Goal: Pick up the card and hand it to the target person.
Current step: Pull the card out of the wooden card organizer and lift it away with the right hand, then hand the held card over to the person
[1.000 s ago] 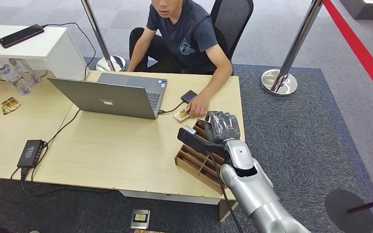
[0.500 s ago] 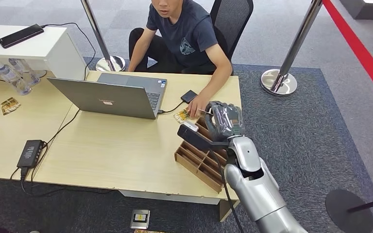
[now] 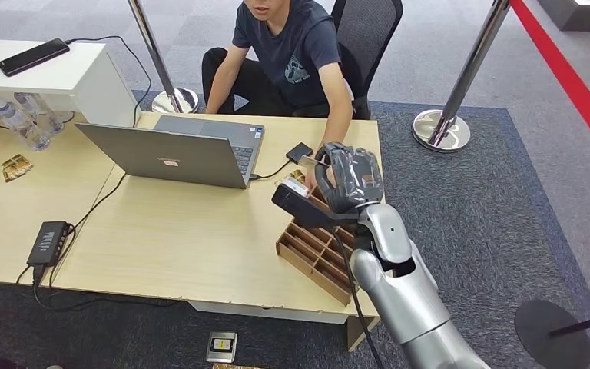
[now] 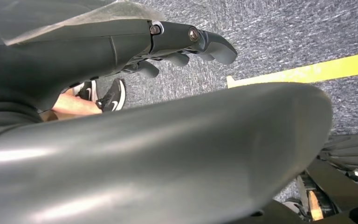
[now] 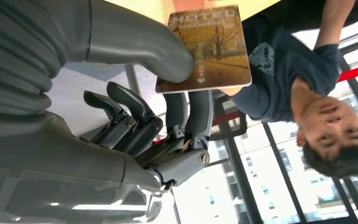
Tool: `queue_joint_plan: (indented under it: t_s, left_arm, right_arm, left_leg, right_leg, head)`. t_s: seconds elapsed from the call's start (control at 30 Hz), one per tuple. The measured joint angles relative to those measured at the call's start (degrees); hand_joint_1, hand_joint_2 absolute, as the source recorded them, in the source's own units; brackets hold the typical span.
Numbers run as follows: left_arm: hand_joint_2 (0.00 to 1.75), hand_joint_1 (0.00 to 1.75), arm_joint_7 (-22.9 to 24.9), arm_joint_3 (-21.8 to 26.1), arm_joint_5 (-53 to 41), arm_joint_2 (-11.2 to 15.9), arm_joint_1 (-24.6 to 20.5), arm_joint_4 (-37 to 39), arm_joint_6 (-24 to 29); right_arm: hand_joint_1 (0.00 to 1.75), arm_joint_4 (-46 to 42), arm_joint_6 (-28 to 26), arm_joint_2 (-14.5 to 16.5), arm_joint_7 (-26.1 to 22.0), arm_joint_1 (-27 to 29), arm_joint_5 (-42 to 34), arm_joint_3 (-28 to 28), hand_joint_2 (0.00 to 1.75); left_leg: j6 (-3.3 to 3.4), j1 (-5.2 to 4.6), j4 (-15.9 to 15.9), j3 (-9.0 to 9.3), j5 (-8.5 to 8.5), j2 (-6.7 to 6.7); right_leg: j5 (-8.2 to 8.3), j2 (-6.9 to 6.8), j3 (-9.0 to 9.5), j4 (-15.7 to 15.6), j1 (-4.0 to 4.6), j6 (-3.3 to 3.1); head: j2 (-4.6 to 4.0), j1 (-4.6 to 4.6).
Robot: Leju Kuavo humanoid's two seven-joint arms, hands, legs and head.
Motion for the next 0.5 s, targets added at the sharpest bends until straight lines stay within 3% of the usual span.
queue_joint_plan:
  t_s: [0.5]
  left_arm:
    - [0.0, 0.0, 0.3, 0.1, -0.6, -0.1, 0.0, 0.0, -0.1]
  right_arm:
    - [1.75, 15.8, -4.1, 2.2, -1.9, -5.6, -3.4, -0.1, 1.75]
  left_leg:
    - [0.0, 0.0, 0.0, -0.02, 0.0, -0.01]
  right_leg:
    - [0.0, 0.0, -0.01, 0.0, 0.0, 0.0]
  head:
    - [0.0, 0.01]
